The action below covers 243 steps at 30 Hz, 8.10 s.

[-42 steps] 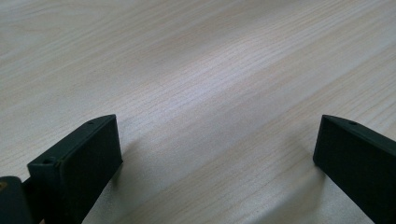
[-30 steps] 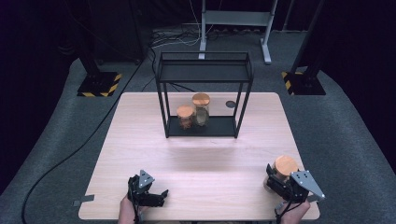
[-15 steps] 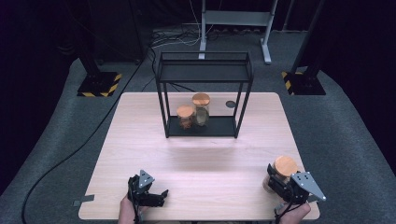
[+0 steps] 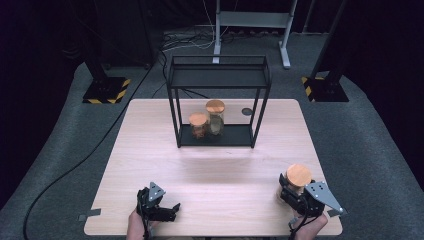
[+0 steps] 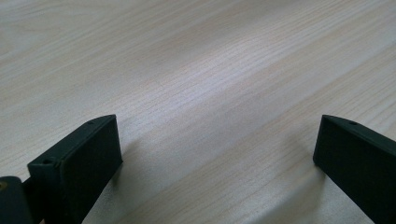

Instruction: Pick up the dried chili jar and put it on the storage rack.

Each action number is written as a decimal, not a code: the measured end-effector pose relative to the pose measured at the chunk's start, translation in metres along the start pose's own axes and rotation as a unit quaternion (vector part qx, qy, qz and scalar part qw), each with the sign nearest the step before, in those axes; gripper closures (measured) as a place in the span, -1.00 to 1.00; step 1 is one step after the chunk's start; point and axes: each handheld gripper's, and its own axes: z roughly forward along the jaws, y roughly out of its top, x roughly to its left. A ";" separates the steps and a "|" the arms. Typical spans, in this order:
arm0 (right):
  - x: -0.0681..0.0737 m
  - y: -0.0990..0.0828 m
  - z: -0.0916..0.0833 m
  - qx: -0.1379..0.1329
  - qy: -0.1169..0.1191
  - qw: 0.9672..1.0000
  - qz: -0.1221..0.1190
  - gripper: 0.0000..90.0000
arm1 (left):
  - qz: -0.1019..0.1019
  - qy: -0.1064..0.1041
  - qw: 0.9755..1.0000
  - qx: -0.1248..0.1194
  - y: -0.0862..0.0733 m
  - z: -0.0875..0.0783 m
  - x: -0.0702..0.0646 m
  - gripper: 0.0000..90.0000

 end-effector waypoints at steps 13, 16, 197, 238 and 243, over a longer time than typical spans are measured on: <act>0.015 0.009 0.010 0.002 0.027 1.000 -0.010 -0.46 | 0.000 0.000 1.000 0.000 0.000 0.000 0.000 -0.99; 0.018 0.010 0.013 0.004 0.032 0.999 -0.011 -0.46 | 0.000 0.000 1.000 0.000 0.000 0.000 0.000 -0.99; 0.092 0.077 0.219 0.023 0.101 0.994 -0.035 -0.46 | 0.004 -0.004 1.000 0.001 0.000 0.000 0.000 -0.99; 0.096 0.062 0.251 0.015 0.086 0.996 -0.013 -0.46 | 0.006 -0.006 1.000 0.001 0.000 0.000 0.000 -0.99; 0.097 0.062 0.252 0.014 0.089 0.996 -0.013 -0.46 | 0.006 -0.006 1.000 0.001 0.000 0.000 0.000 -0.99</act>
